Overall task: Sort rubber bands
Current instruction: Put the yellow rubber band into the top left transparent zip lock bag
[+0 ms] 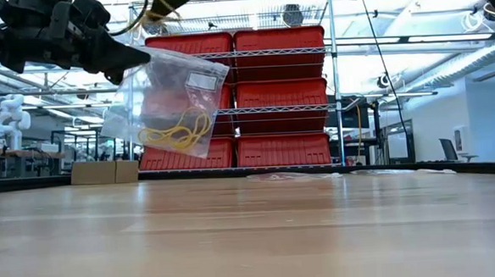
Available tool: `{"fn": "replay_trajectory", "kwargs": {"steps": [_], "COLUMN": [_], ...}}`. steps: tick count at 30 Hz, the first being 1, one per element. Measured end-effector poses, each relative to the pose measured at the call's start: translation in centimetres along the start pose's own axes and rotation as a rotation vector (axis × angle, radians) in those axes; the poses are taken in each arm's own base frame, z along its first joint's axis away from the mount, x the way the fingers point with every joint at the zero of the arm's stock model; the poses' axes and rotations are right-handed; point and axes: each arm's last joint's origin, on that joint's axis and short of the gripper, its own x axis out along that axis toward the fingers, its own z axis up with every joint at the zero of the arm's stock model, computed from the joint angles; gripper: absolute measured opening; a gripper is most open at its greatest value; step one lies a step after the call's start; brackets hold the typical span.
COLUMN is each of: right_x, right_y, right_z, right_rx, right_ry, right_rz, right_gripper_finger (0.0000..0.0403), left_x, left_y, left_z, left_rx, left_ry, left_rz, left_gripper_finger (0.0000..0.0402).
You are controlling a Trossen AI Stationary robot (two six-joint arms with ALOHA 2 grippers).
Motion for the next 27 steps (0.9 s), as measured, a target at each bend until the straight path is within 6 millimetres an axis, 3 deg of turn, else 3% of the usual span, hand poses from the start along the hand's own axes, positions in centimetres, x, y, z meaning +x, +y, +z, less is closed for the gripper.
{"fn": "replay_trajectory", "kwargs": {"steps": [6, 15, 20, 27], "right_x": [-2.6, -1.7, -1.5, -1.5], "right_y": [-3.3, -6.9, -7.6, -7.1], "right_z": [0.9, -0.1, -0.7, -0.6], "right_rx": [-0.022, -0.010, 0.009, 0.018], "right_ry": [-0.060, -0.028, -0.002, -0.015], "right_rz": [-0.177, -0.230, -0.191, -0.174], "right_gripper_finger": [0.0000, 0.0000, 0.0000, 0.0000], "left_x": [0.3, 0.6, 0.5, 0.5], "left_y": [0.1, 0.1, 0.1, 0.7], "left_z": [-0.2, 1.0, 2.0, 1.8], "left_rx": [-0.009, 0.077, 0.105, 0.126], "left_ry": [0.013, -0.100, -0.122, -0.068], "left_rz": [0.000, -0.081, -0.093, -0.018], "left_gripper_finger": [0.0000, 0.0000, 0.0000, 0.0000]}}
